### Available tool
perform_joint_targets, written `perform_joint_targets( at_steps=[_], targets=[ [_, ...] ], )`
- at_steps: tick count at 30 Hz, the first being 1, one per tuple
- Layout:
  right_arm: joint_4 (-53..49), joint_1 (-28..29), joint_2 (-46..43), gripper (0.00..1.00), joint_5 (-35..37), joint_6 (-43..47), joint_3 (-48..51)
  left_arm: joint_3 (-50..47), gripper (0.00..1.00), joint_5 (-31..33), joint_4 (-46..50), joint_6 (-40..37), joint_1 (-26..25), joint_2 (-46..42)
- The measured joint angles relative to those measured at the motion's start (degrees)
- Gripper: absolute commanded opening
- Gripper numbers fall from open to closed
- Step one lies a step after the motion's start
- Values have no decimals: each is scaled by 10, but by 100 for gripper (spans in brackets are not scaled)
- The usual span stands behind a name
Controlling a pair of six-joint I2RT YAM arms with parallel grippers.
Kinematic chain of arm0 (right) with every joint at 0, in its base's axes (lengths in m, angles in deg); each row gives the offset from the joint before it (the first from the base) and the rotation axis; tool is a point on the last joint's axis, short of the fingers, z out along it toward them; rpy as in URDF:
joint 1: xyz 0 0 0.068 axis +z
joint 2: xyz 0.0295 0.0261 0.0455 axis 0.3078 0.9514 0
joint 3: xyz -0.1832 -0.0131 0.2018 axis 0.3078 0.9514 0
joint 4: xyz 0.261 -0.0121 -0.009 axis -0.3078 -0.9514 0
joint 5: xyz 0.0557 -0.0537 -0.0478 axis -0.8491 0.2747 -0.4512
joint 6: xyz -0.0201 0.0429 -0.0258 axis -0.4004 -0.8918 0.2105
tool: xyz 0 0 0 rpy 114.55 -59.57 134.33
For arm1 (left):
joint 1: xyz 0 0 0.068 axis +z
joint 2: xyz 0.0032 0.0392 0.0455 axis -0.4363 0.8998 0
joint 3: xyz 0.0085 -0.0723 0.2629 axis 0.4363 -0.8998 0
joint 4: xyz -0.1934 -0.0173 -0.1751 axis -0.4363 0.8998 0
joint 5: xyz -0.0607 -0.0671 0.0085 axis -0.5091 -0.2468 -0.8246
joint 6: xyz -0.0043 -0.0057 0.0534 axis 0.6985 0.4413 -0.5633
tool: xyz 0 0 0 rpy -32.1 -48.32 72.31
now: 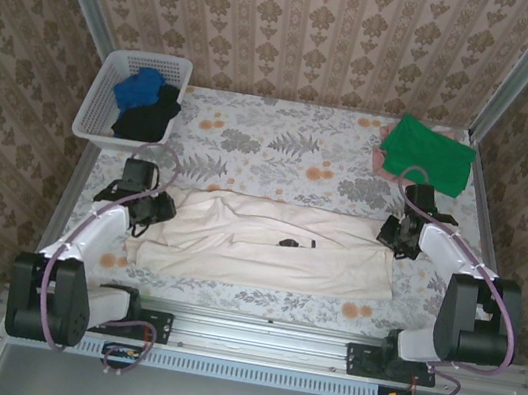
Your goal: Fold and stack the t-shirts
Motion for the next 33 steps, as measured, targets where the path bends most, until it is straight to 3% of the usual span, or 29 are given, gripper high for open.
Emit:
perform_joint_targets(
  at_steps=[5,9,13,15,23,26,33],
  targets=[
    [1,0,0,7,-2,2,0,0,41,10,6,1,11,14],
    [1,0,0,7,-2,2,0,0,34,7,2,1,14,21],
    [1,0,0,6,-2,2,0,0,37,-7,-7,-1,14,33],
    [2,0,0,6,-2,2,0,0,26,-11,-11,1,14,37],
    [12,0,0,3,-4,2,1,0,6,-19,-11,-1,14,35],
    [11,0,0,0,-4,3,1,9,0,-14,9,-2,14,13],
    [-1,0,0,0,-4,10,-50,104,0,-8,37,-27,16,-21]
  ],
)
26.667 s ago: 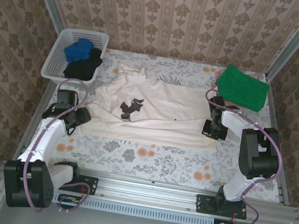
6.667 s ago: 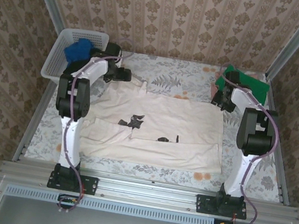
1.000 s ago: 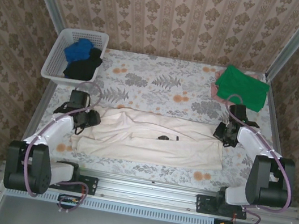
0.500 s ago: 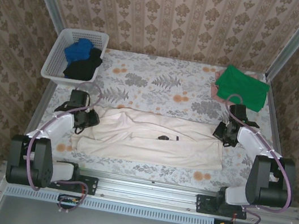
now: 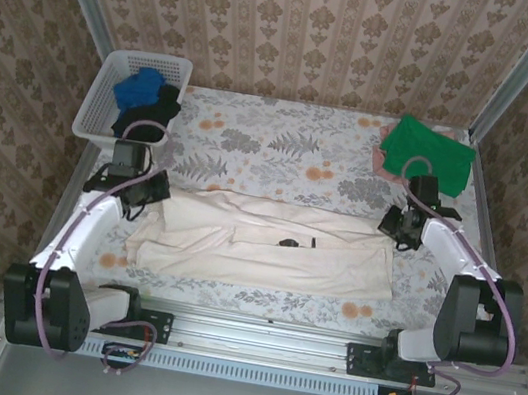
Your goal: Fold and stack the t-shirts
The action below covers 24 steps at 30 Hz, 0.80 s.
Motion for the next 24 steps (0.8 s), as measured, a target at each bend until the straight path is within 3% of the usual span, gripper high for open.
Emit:
perform_joint_targets(
  at_steps=[4,9,13,16,20,24],
  targets=[
    [-5,0,22,0,0,8,-72,71,0,-8,-9,-26,3,31],
    [-9,-2,115,0,-4,22,-195,178,0,-45,-38,-55,19,121],
    [-8,-2,138,0,-21,28,-217,203,0,-67,-59,-64,30,129],
    [2,-2,118,0,-37,41,-177,150,0,-61,-70,-59,32,67],
    [1,-20,83,0,-48,45,-86,7,0,-37,-64,-28,32,-76],
    [0,-53,88,0,-53,49,-50,-87,0,-35,-56,2,32,-133]
  ],
)
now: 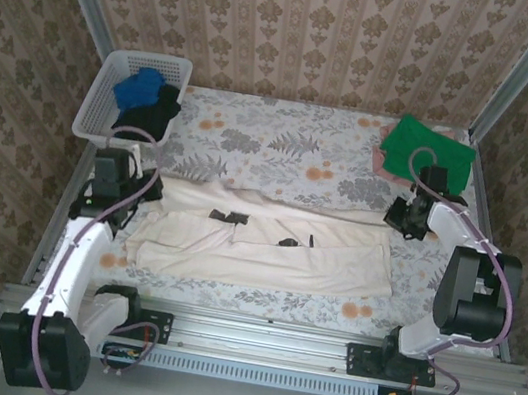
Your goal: Fold and stack the t-shirts
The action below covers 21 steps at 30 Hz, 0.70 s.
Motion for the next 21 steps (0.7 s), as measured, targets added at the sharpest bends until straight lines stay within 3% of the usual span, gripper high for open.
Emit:
perform_joint_targets(
  at_steps=[7,15,21],
  targets=[
    [14,-13,-1,0,-1,0,26,-60,0,24,33,43,-2,-77],
    [43,-14,-1,0,2,-9,59,-128,0,80,26,111,-56,-105],
    [50,-14,-1,6,3,-13,76,-139,0,102,31,128,-58,-153]
  ],
)
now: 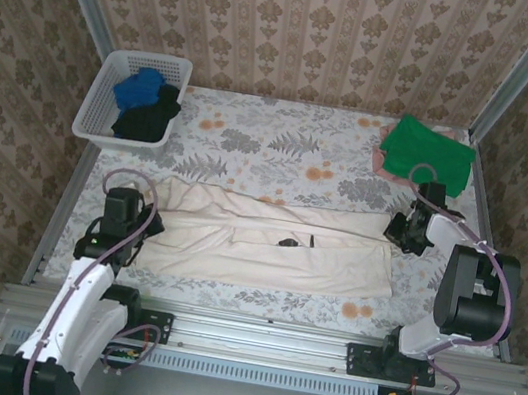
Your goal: Fold and stack the t-shirts
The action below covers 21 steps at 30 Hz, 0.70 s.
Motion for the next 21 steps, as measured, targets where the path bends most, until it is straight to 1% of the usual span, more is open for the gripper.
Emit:
perform_joint_targets(
  at_steps=[1,2,3,5,7,8,10,13,15,16,18,19,21],
  targets=[
    [3,0,0,9,0,0,3,-7,0,-1,-4,-2,-2,-7],
    [7,0,0,18,1,-2,7,-15,0,-2,-4,-2,-7,-14],
    [8,0,-2,23,3,-4,12,-23,0,-2,-4,-4,-12,-19],
    [5,-1,-9,28,14,-7,19,-40,0,-4,-2,-7,-24,-36],
    [4,-2,-15,30,24,-10,19,-55,0,-8,3,-10,-29,-63],
    [4,-3,-17,33,26,-11,19,-61,0,-11,7,-12,-29,-83],
    [3,-5,-22,40,26,-14,19,-67,5,-14,18,-15,-29,-119],
    [2,-4,-40,44,24,-17,19,-70,17,-18,26,-19,-29,-171],
    [2,11,-69,48,27,-24,18,-70,26,-19,28,-20,-29,-181],
    [2,30,-88,49,36,-30,17,-70,28,-19,27,-21,-29,-180],
    [-1,99,-115,49,54,-33,2,-70,28,-19,28,-19,-29,-175],
    [0,146,-113,49,59,-35,-19,-70,30,-22,28,-20,-29,-170],
    [8,227,-78,46,61,-39,-74,-68,41,-25,27,-28,-29,-158]
  ],
)
